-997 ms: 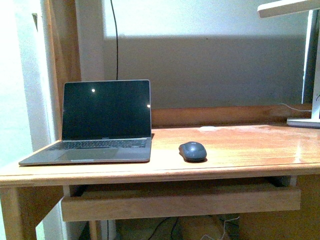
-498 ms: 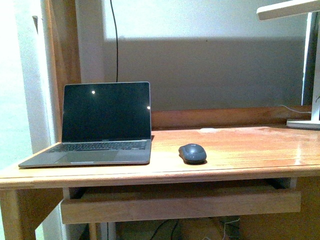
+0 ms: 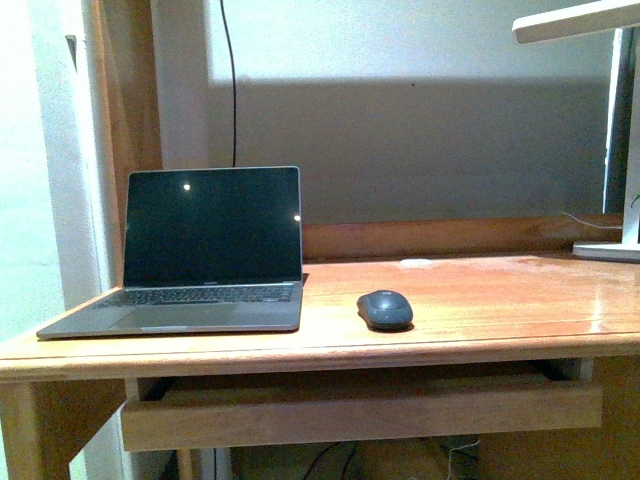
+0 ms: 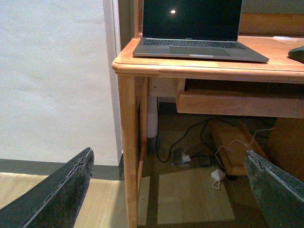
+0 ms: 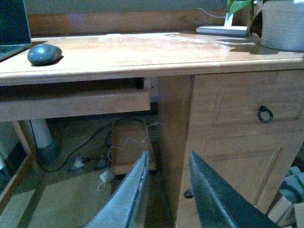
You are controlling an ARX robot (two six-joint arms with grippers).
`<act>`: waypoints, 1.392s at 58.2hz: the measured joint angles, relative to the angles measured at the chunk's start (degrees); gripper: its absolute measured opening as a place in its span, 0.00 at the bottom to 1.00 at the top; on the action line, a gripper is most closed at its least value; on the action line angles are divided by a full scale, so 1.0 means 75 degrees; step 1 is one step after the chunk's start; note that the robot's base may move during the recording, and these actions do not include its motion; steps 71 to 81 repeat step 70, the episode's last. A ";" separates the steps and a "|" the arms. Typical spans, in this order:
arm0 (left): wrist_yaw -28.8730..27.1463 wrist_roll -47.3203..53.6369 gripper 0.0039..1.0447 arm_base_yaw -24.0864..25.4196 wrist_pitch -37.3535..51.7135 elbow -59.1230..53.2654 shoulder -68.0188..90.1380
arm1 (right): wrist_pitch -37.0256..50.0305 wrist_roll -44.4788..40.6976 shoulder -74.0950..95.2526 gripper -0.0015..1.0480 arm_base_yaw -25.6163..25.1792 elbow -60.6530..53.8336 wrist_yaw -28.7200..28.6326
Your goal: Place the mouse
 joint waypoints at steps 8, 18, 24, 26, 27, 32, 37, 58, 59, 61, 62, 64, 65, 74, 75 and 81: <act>0.0000 0.0000 0.93 0.0000 -0.0003 0.0000 0.0000 | 0.0000 0.0000 -0.0003 0.64 0.0000 0.0000 0.0000; 0.0000 0.0000 0.93 0.0000 0.0000 0.0000 0.0000 | 0.0000 0.0000 -0.0003 0.93 0.0000 0.0000 -0.0003; 0.0000 0.0000 0.93 0.0000 -0.0003 0.0000 0.0000 | 0.0000 0.0003 -0.0003 0.99 0.0000 0.0000 -0.0003; 0.0000 0.0000 0.93 0.0000 -0.0003 0.0000 0.0000 | 0.0000 0.0000 -0.0003 0.99 0.0000 0.0000 0.0000; 0.0000 0.0000 0.93 0.0000 -0.0003 0.0000 0.0000 | 0.0000 0.0000 -0.0003 0.99 0.0000 0.0000 0.0000; 0.0000 0.0000 0.93 0.0000 -0.0003 0.0000 0.0000 | 0.0000 0.0000 -0.0003 0.99 0.0000 0.0000 0.0000; 0.0000 0.0000 0.93 0.0000 -0.0003 0.0000 0.0000 | 0.0000 0.0000 -0.0003 0.99 0.0000 0.0000 0.0000; 0.0000 0.0000 0.93 0.0000 -0.0003 0.0000 0.0003 | 0.0000 0.0000 -0.0003 0.99 0.0000 0.0000 0.0000; 0.0000 0.0000 0.93 0.0000 -0.0003 0.0000 0.0000 | 0.0000 0.0000 -0.0003 0.99 0.0000 0.0000 0.0000; 0.0000 0.0000 0.93 0.0000 -0.0003 0.0000 0.0000 | 0.0000 0.0000 -0.0003 0.99 0.0000 0.0000 0.0000; 0.0000 0.0000 0.93 0.0000 -0.0003 0.0000 0.0000 | 0.0000 0.0000 -0.0003 0.99 0.0000 0.0000 0.0000; 0.0000 0.0000 0.93 0.0000 0.0000 0.0000 0.0000 | 0.0000 0.0000 -0.0003 0.99 0.0000 0.0000 0.0000; 0.0000 0.0000 0.93 0.0000 -0.0003 0.0000 0.0000 | 0.0000 0.0000 -0.0003 0.99 0.0000 0.0000 0.0000; 0.0000 0.0000 0.93 0.0000 -0.0003 0.0000 0.0000 | 0.0000 0.0000 -0.0003 0.99 0.0000 0.0000 0.0000; 0.0000 0.0000 0.93 0.0000 -0.0003 0.0000 0.0000 | 0.0000 0.0000 -0.0003 0.99 0.0000 0.0000 0.0000; 0.0000 0.0000 0.93 0.0000 -0.0003 0.0000 0.0000 | 0.0000 0.0000 -0.0003 0.99 0.0000 0.0000 0.0000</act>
